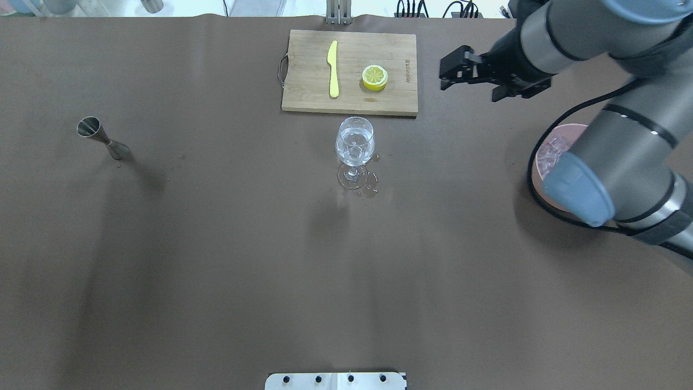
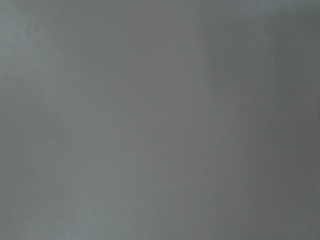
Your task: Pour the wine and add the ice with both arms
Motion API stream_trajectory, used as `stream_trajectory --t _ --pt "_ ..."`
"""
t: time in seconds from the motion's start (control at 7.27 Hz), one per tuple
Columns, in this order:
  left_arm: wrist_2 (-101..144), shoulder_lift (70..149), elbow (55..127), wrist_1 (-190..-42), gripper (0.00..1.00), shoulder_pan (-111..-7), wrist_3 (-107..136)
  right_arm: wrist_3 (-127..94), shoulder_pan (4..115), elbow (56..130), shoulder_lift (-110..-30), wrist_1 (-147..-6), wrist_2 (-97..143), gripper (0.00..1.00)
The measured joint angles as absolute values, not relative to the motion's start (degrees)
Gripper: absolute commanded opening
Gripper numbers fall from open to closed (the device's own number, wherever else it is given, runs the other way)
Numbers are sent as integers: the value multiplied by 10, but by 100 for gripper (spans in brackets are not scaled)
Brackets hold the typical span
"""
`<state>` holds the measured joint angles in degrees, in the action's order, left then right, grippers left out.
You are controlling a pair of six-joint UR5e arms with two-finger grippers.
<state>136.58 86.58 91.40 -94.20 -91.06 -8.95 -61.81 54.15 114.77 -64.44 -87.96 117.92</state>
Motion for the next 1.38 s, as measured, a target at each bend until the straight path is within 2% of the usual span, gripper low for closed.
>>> stream_trajectory --t 0.28,0.69,1.1,1.38 --pt "1366 866 914 -941 98 -911 -89 -435 619 1176 -774 -894 1203 100" --pt "1366 866 915 -941 98 -911 -89 -138 759 1106 -905 -891 1225 100" --pt "1366 866 916 -941 98 -911 -89 -5 857 950 -956 -873 1226 100" --pt "1367 866 917 -941 98 -911 -89 6 875 919 -966 -859 1228 100"
